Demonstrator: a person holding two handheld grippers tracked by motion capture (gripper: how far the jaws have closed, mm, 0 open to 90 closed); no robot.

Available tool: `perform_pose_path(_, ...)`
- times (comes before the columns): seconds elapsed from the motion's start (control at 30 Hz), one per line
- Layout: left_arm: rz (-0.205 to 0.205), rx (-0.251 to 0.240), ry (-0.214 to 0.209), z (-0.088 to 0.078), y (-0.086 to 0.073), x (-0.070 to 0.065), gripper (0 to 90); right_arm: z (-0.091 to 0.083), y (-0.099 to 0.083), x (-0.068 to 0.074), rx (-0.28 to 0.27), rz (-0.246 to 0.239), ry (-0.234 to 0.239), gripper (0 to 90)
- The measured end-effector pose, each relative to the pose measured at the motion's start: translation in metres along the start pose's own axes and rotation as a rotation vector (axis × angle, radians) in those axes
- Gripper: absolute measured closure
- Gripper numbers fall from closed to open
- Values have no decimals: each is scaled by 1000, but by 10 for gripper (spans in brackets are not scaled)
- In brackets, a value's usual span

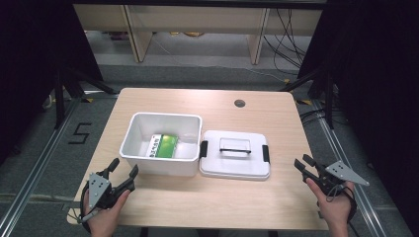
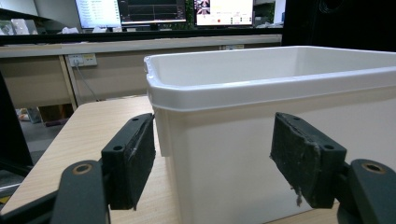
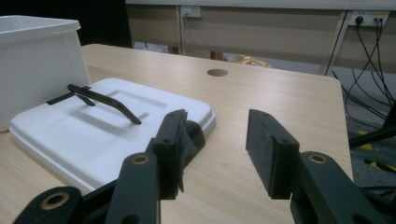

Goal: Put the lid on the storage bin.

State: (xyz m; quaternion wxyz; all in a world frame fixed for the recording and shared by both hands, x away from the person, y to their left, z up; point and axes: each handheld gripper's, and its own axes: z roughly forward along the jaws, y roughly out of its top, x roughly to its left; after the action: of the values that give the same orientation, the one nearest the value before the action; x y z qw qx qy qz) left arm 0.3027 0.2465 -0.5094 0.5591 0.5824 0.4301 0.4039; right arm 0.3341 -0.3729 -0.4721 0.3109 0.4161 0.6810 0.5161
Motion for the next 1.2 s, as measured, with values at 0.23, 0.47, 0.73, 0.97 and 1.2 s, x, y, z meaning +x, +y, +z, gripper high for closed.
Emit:
perform_pose_path(0.23,-7,-13,-5,1,1,-6,305,0,2,1,14,-7,32,626)
perform_pose_path(0.47,-5,-12,-26,-7,1,-8,306,-3,30,17,137,-81,113,678)
perform_pose_path(0.73,-11,3,-21,-4,-1,-6,308,36,57,28,365,-300,221,734)
perform_pose_path(0.97,-2,0,-25,-7,0,-9,308,71,87,50,541,-519,281,792)
perform_pose_path(1.2,-13,7,-17,-10,-2,-5,308,121,113,82,681,-730,316,815)
